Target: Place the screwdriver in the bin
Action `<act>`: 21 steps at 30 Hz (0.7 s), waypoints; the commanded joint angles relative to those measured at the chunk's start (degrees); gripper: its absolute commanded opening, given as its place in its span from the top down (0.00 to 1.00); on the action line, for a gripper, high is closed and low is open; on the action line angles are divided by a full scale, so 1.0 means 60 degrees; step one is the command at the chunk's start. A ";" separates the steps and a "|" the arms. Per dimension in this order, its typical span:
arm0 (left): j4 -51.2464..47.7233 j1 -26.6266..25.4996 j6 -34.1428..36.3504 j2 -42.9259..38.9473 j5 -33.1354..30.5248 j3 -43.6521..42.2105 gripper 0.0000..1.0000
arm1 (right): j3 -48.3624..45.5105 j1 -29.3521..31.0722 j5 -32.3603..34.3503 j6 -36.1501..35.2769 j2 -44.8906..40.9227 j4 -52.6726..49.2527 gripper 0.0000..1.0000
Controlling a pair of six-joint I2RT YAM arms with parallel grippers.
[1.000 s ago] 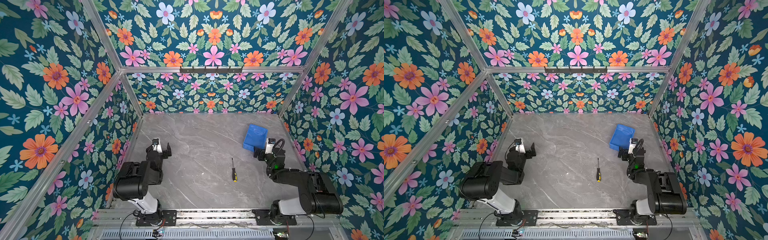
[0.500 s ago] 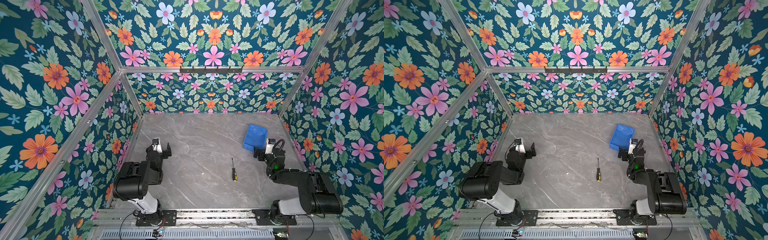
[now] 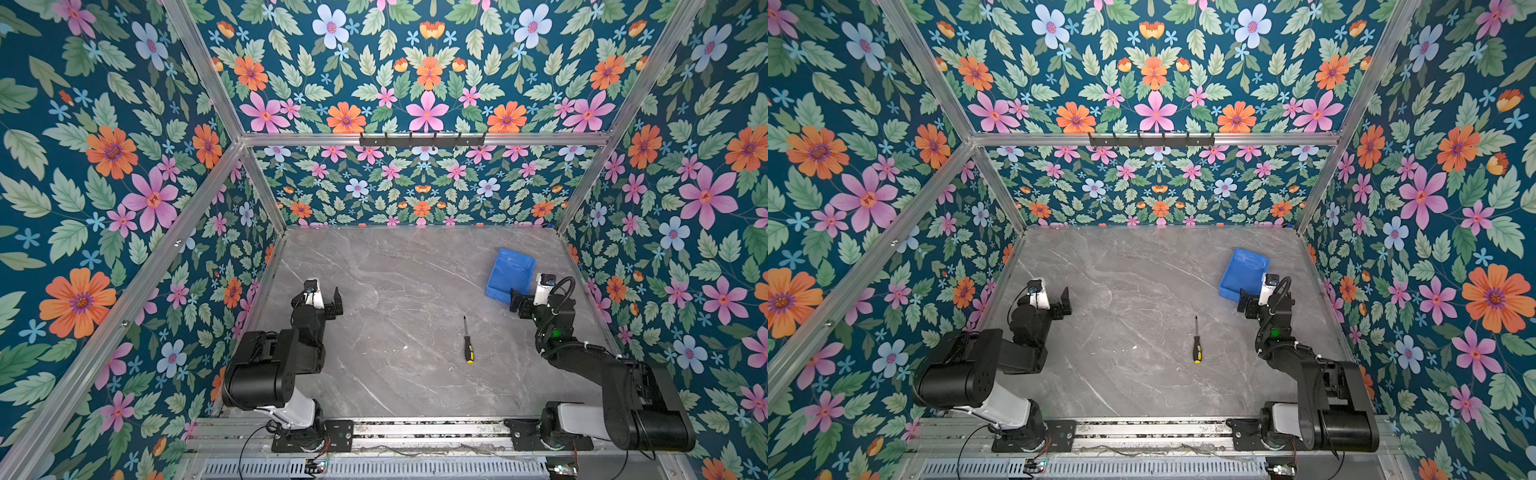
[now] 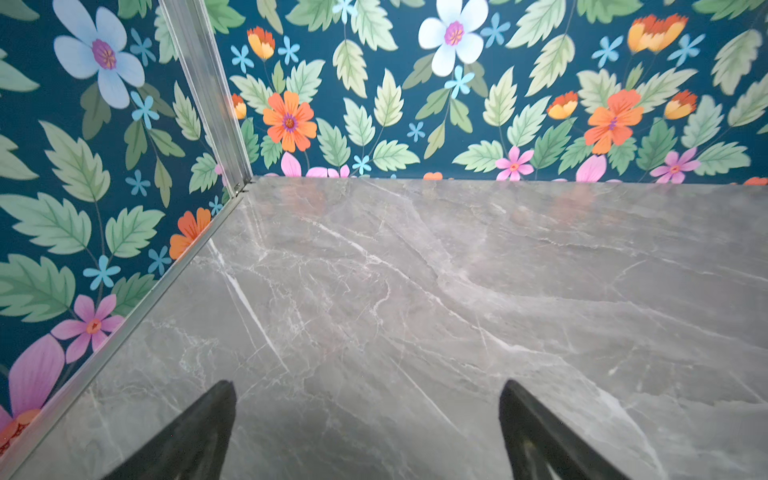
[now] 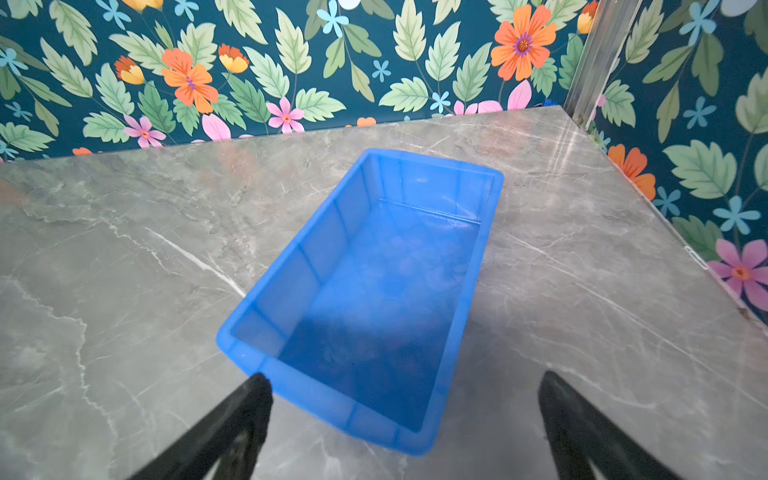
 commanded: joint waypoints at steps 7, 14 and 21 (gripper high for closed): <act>-0.2231 -0.0405 0.1414 -0.2173 0.2232 0.0299 0.00 | 0.0616 0.0013 -0.0410 0.0786 -0.1667 -0.3908 0.01; -0.5640 -0.1093 0.2897 -0.3726 0.4134 0.1195 0.00 | 0.1477 0.0457 0.0620 0.2101 -0.2843 -0.7000 0.01; -0.8942 -0.2654 0.4910 -0.4815 0.4802 0.1904 0.00 | 0.2024 0.2344 0.2209 0.3458 -0.3683 -0.9211 0.01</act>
